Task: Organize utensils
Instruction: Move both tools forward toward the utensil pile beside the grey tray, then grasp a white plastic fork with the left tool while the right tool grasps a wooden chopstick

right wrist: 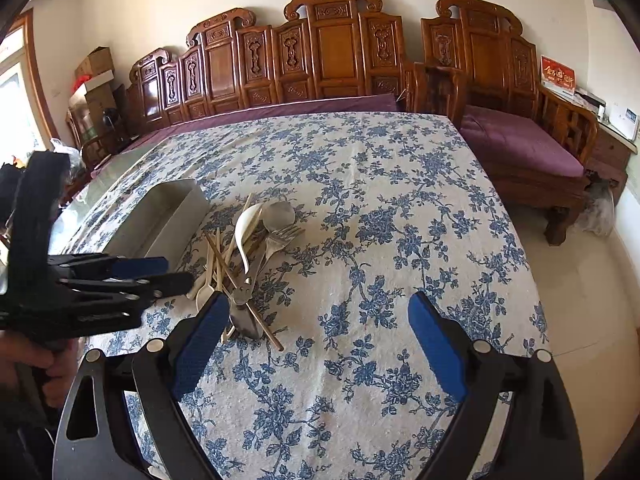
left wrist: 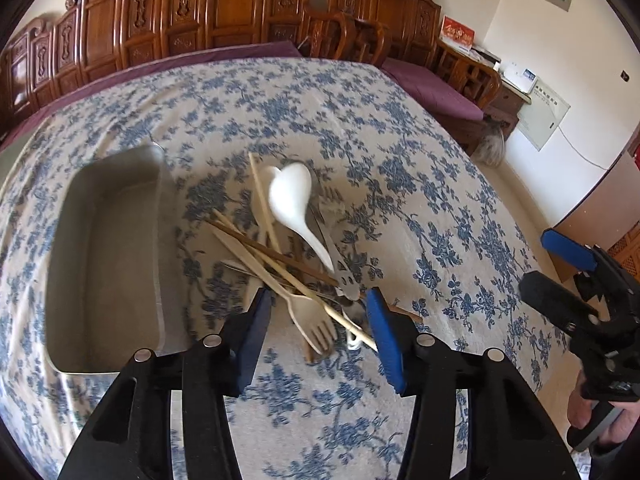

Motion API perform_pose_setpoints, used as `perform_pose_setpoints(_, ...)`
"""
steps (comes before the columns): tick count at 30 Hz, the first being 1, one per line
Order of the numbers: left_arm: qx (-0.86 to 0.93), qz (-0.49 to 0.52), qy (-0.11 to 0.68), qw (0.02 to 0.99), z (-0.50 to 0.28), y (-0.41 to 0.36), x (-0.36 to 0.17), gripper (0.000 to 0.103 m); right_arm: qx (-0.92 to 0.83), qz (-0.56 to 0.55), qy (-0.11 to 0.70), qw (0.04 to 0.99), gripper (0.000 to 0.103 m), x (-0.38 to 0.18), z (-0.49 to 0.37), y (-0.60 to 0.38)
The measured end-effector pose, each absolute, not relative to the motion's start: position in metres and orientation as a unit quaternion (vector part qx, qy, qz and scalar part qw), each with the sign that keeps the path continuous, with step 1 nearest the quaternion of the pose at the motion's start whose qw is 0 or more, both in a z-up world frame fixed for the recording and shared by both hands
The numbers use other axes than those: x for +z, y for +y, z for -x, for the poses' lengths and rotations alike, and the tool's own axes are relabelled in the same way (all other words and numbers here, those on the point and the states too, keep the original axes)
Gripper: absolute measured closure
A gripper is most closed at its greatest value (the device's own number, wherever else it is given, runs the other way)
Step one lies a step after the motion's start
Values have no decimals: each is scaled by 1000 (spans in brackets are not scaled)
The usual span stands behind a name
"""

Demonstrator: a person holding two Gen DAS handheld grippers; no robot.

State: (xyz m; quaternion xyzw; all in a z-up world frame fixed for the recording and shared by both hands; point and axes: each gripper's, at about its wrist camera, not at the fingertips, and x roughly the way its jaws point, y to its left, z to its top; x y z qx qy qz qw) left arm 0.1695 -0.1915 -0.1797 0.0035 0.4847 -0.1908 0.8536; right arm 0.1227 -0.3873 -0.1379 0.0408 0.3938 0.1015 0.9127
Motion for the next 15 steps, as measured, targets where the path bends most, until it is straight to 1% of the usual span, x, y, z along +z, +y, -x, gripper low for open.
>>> perform_pose_setpoints(5, -178, 9, 509, 842, -181, -193, -204, 56, 98, -49, 388, 915, 11, -137, -121, -393)
perform_pose_setpoints(7, -171, 13, 520, 837, -185, -192, -214, 61, 95, -53, 391, 914, 11, -138, -122, -394)
perform_pose_setpoints(15, -176, 34, 529, 830, -189, -189, -228, 67, 92, -47, 399, 911, 11, -145, -123, -388)
